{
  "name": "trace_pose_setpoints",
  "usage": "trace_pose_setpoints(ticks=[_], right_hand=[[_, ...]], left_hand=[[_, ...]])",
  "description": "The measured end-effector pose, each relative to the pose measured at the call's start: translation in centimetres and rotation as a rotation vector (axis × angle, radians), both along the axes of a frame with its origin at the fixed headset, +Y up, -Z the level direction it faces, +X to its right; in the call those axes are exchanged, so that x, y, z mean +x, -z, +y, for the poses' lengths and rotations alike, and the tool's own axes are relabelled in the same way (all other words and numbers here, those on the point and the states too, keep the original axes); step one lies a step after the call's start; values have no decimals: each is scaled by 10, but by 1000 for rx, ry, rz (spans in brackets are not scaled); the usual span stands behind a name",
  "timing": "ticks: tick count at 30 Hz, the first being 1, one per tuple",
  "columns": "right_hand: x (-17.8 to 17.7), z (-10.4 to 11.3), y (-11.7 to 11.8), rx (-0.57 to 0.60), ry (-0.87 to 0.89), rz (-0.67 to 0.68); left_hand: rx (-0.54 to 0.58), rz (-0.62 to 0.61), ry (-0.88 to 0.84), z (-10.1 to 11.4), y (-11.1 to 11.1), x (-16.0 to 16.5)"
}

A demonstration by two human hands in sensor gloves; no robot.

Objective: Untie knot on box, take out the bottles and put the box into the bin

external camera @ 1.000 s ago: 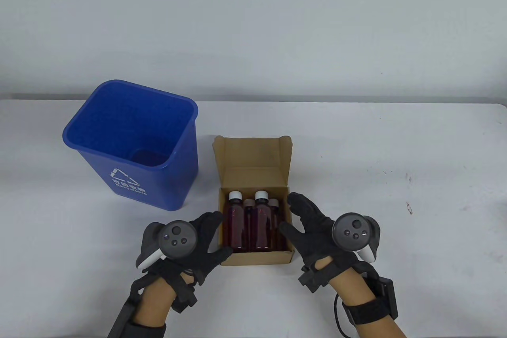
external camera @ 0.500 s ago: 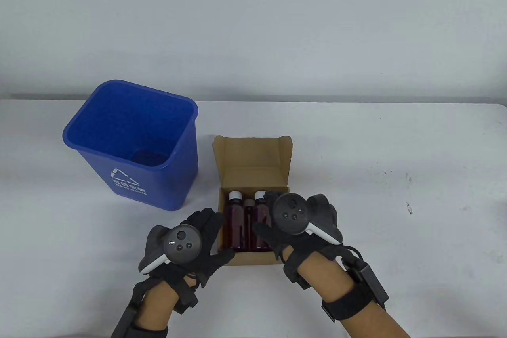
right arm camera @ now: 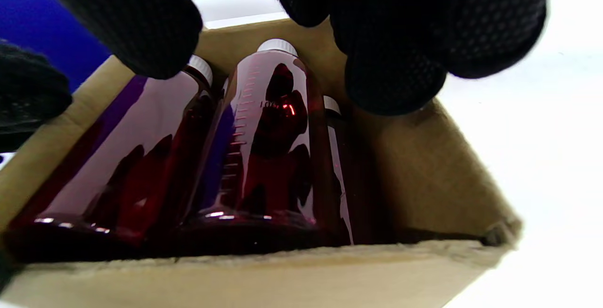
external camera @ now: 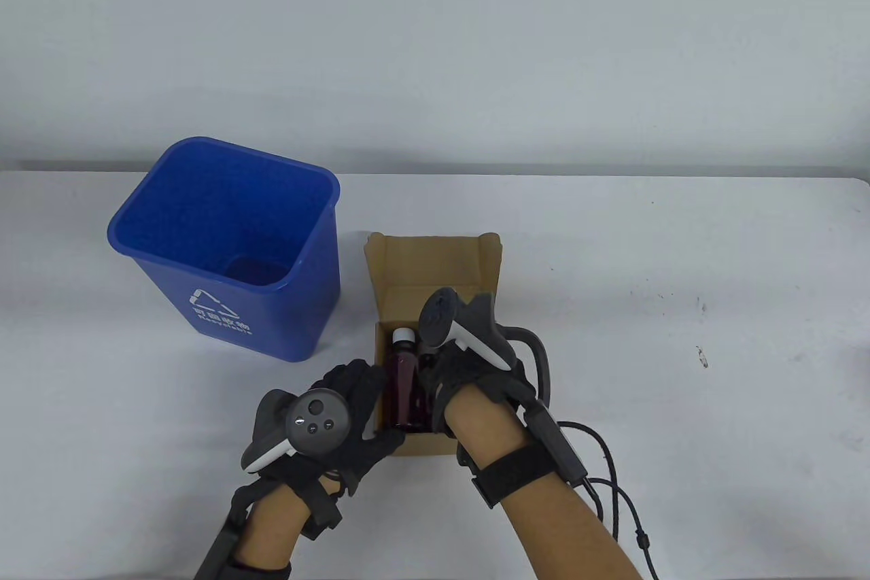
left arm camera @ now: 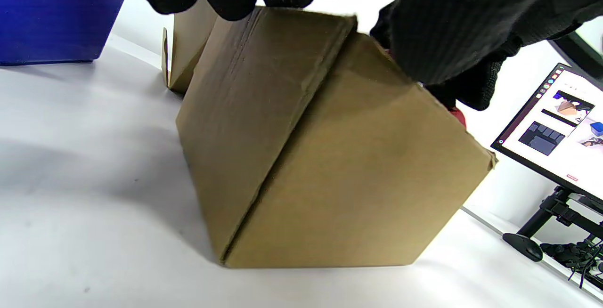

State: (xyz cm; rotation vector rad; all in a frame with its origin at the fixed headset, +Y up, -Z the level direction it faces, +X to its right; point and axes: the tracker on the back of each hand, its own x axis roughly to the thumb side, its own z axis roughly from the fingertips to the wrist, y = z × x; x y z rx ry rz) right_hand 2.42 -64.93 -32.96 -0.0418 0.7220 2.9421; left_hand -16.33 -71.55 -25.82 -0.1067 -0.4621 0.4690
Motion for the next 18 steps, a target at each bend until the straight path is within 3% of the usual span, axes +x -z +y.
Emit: trace_pose_setpoints(ticks=[18], right_hand=[[-11,-36,13,-92,-114,-224]], left_hand=[[-22,-6,10,-1,-1,3]])
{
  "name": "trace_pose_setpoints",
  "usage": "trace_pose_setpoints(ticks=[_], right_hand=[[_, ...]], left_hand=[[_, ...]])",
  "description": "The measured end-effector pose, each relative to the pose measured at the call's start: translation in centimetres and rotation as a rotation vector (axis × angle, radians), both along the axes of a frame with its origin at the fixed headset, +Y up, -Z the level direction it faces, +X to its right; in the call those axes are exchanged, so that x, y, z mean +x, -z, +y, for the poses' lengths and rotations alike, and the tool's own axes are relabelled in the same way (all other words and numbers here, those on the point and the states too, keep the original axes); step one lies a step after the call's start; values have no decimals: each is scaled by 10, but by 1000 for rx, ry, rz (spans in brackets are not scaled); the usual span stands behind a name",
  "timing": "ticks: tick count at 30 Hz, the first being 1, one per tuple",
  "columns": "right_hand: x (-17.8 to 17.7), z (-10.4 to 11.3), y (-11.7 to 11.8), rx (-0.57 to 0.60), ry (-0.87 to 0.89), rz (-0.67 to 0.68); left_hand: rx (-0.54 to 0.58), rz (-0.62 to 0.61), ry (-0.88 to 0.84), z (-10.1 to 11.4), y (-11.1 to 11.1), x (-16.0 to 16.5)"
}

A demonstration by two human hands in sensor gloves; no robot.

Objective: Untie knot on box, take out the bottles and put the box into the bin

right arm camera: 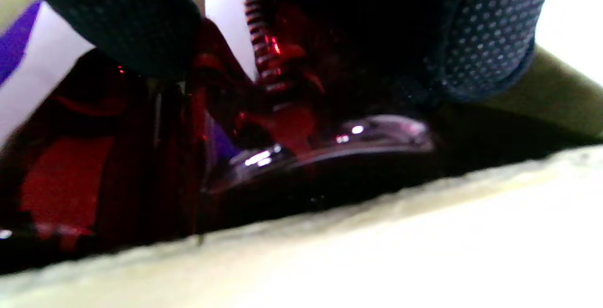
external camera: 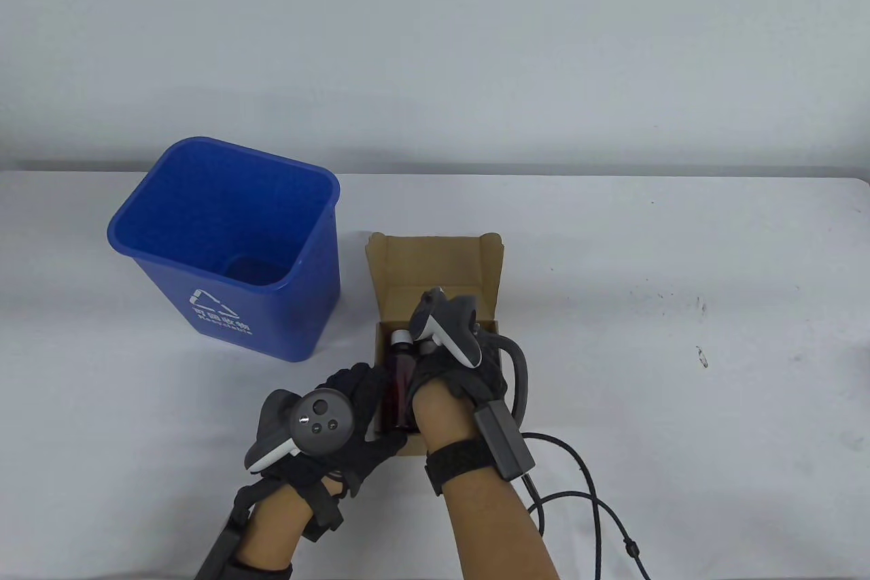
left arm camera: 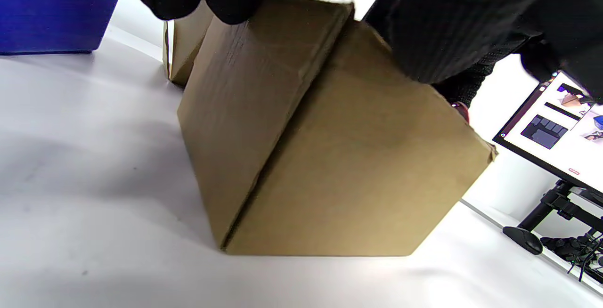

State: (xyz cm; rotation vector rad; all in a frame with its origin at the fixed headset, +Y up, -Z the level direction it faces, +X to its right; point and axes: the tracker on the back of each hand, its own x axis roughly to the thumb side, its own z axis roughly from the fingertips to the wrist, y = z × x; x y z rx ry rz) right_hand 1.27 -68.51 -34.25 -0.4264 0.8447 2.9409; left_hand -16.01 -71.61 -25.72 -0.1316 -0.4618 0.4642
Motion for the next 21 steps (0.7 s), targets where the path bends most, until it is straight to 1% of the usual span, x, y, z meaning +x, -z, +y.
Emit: trace_pose_setpoints(ticks=[4,11,16,21], right_hand=[[-1,-7,1,10,-15,-23],[-9,-14,-2,106,-132,-16],[-12,-10,-7,185,-197,49],[-7,5,-11,206,-133,42]], left_hand=[[-6,4,-6,0,0,0],[-21,10,-18,0,0,0],[-22,11,-16,0,0,0],[-30,6,-12,1,0,1]])
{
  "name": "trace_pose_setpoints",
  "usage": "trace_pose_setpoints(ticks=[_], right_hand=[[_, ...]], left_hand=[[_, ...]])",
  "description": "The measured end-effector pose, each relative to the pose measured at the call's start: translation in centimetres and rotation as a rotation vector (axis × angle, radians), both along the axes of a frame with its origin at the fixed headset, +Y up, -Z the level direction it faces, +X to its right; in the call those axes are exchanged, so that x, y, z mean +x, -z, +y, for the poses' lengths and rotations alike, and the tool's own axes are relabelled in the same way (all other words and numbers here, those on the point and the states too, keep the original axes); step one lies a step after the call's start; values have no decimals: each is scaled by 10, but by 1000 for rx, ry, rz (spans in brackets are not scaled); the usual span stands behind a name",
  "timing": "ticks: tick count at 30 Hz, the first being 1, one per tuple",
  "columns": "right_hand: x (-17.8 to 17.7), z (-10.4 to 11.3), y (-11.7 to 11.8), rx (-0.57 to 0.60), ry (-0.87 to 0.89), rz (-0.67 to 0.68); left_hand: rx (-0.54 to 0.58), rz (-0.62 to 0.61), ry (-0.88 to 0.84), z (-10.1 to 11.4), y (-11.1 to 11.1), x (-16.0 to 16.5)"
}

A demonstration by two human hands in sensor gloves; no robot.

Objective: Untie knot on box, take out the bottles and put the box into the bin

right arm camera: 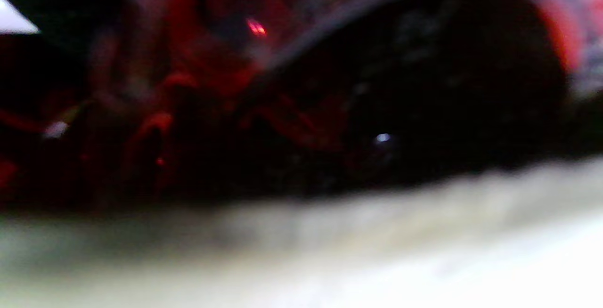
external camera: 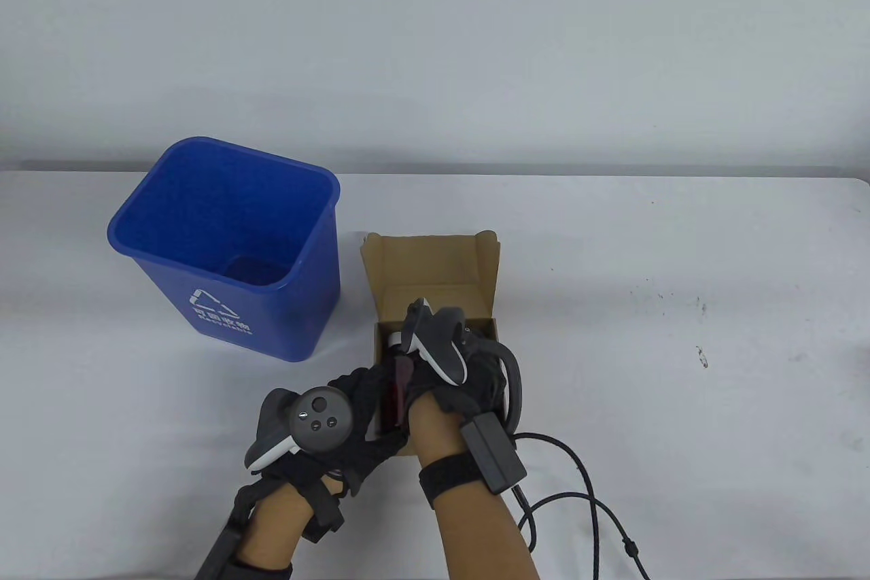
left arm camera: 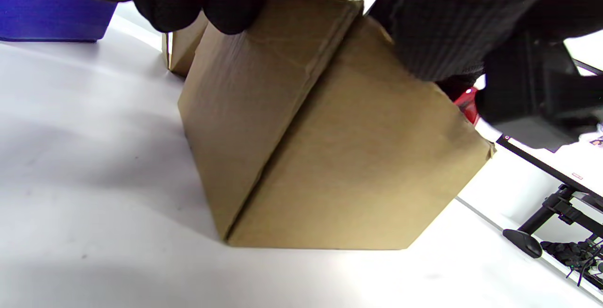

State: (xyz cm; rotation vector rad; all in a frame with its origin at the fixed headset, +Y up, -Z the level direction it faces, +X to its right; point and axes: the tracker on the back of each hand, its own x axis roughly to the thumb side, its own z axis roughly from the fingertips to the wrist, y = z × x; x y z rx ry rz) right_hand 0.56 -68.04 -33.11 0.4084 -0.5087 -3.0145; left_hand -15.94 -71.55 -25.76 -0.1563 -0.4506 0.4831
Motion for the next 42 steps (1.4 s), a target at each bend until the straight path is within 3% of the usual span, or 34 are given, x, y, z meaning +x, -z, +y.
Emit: trace_pose_setpoints(ticks=[8,13,17,24,30,36,42], right_hand=[[11,23,-2,23,126,48],[25,43,-4,126,218,106],[47,63,-4,217,306,116],[103,81,1,275,430,95],[163,84,7,339,534,74],[224,84,7,445,524,-14],[283,64,11,496,556,-95]], left_hand=[[-9,4,-1,0,0,-1],[-11,7,-4,0,0,-1],[-7,11,4,1,0,-1],[-14,15,-3,1,-1,-2],[-18,15,-6,0,-1,-3],[-19,16,-7,0,-1,-3],[-22,18,-6,1,-1,-4]])
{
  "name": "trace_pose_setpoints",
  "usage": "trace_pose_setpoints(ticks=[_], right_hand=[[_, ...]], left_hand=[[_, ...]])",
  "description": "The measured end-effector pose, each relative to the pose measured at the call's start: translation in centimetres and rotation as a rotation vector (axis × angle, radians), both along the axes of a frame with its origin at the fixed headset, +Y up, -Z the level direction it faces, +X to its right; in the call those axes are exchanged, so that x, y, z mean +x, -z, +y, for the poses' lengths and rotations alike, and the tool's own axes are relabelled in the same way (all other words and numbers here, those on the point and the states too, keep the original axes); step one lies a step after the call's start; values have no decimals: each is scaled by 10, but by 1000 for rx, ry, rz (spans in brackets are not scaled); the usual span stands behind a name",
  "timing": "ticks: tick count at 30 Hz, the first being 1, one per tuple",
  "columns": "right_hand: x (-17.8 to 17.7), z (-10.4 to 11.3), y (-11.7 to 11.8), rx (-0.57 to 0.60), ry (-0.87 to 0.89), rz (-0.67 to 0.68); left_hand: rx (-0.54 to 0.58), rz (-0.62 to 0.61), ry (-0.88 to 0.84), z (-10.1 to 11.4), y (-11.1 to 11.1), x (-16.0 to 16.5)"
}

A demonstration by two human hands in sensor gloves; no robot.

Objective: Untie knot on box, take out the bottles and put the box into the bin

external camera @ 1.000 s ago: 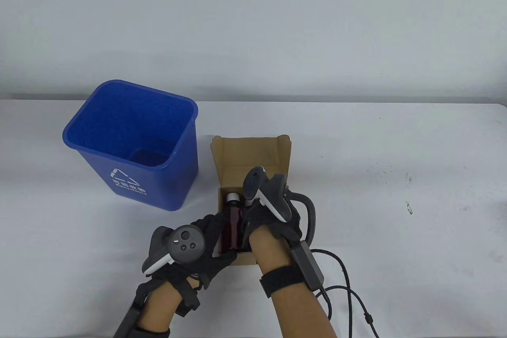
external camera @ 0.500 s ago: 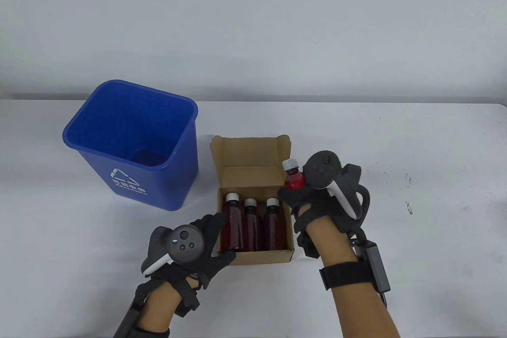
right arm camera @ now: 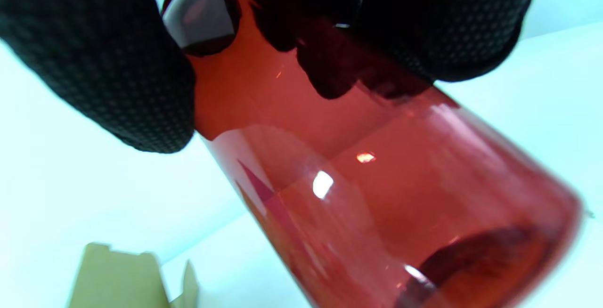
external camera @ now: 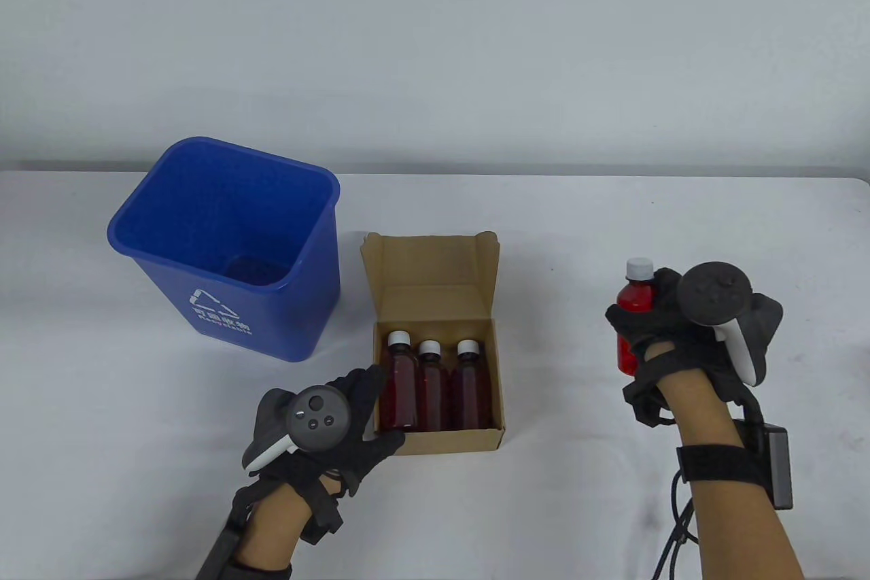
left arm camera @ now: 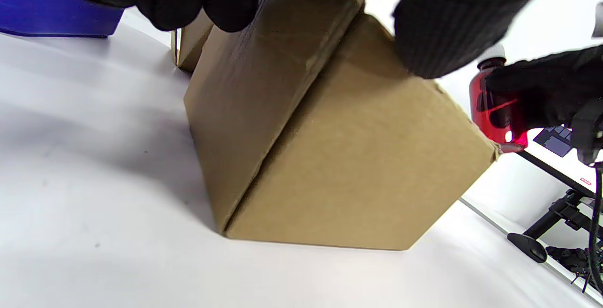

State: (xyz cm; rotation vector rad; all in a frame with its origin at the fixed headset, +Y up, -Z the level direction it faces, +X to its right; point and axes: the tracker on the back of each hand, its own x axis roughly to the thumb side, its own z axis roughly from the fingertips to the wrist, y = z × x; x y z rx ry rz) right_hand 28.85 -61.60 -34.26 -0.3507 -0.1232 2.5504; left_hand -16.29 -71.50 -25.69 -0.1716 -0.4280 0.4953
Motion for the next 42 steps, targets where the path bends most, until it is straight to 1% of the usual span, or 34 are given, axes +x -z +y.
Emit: trace_pose_setpoints(ticks=[3,6,9,14,20,23,25,27,33,36,38,42], right_hand=[[28,-19,5,30,24,-37],[51,-39,11,74,103,-73],[67,-56,16,113,121,-106],[87,-71,25,152,83,-141],[104,-90,36,154,151,-172],[108,-98,42,134,93,-180],[110,-107,45,113,68,-187],[114,-112,46,153,110,-208],[117,-113,50,116,137,-206],[121,-108,48,129,190,-207],[122,-96,46,141,218,-213],[122,-63,42,179,198,-188]], left_hand=[[1,0,5,0,0,0],[2,0,10,0,0,0],[1,-1,11,0,0,1],[1,-1,13,0,0,2],[-1,-2,15,-1,0,3],[-4,-1,13,-1,0,3],[-7,-3,13,-1,0,3],[-8,-5,16,-1,-1,3],[-11,-5,13,-1,0,3],[-11,-6,11,-1,-1,3],[-10,-6,10,0,-1,3],[-7,-2,5,0,0,2]])
